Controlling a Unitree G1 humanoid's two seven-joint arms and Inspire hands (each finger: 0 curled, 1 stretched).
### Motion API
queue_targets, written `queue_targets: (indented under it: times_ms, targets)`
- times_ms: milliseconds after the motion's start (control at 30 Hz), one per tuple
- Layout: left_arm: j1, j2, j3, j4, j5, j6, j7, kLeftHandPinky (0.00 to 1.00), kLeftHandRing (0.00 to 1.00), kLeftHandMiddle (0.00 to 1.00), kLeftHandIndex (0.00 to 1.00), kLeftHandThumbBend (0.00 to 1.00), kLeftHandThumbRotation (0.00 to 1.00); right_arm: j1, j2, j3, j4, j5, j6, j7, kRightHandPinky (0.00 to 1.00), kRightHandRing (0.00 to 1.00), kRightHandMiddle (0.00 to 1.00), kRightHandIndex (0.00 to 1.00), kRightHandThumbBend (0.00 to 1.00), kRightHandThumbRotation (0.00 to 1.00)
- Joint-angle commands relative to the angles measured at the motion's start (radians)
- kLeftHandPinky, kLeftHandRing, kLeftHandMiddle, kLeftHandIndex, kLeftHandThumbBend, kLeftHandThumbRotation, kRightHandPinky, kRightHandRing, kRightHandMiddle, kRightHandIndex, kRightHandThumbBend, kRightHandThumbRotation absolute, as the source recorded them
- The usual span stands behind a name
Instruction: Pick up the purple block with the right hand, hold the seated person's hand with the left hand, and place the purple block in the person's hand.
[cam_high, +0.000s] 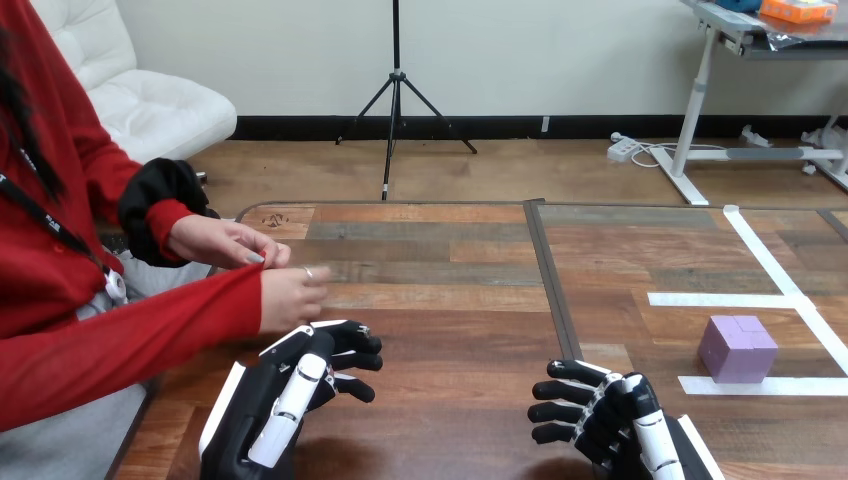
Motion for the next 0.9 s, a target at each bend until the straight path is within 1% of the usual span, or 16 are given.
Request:
queue_targets:
  times_ms: [0,167,267,333,533,667,867]
  targets:
    - [-0.029,0.02,0.005,-0.081,-0.004,0.004,-0.016,0.46,0.63,0.65,0.62,0.52,0.74,-0.029,0.004,0.005,-0.076,0.001,-0.007,-0.001,0.58,0.63,0.66,0.68,0.59,0.84]
    - [-0.014,0.035,0.001,-0.125,0.011,0.013,-0.018,0.44,0.63,0.65,0.63,0.54,0.75,-0.016,-0.001,0.006,-0.108,0.001,-0.003,-0.004,0.57,0.62,0.66,0.68,0.59,0.83]
    - [-0.002,0.044,-0.001,-0.157,0.009,0.031,-0.023,0.43,0.63,0.65,0.63,0.55,0.75,-0.01,-0.002,0.004,-0.124,0.003,-0.005,-0.004,0.57,0.63,0.66,0.69,0.58,0.83]
    - [0.007,0.048,-0.002,-0.18,0.008,0.045,-0.023,0.42,0.63,0.65,0.64,0.55,0.75,-0.001,-0.005,0.004,-0.146,0.001,0.003,-0.01,0.57,0.63,0.66,0.69,0.58,0.83]
    - [0.023,0.052,-0.005,-0.229,0.005,0.07,-0.023,0.41,0.63,0.65,0.63,0.58,0.74,0.017,-0.011,0.004,-0.196,0.005,0.027,-0.02,0.58,0.64,0.67,0.7,0.58,0.82]
    - [0.032,0.052,-0.009,-0.255,0.001,0.082,-0.024,0.41,0.63,0.65,0.63,0.59,0.73,0.022,-0.016,0.0,-0.215,0.006,0.039,-0.023,0.58,0.64,0.67,0.7,0.6,0.82]
    - [0.037,0.047,-0.014,-0.283,0.004,0.084,-0.024,0.41,0.62,0.65,0.63,0.57,0.73,0.017,-0.025,-0.004,-0.227,-0.01,0.036,-0.033,0.57,0.65,0.67,0.71,0.61,0.82]
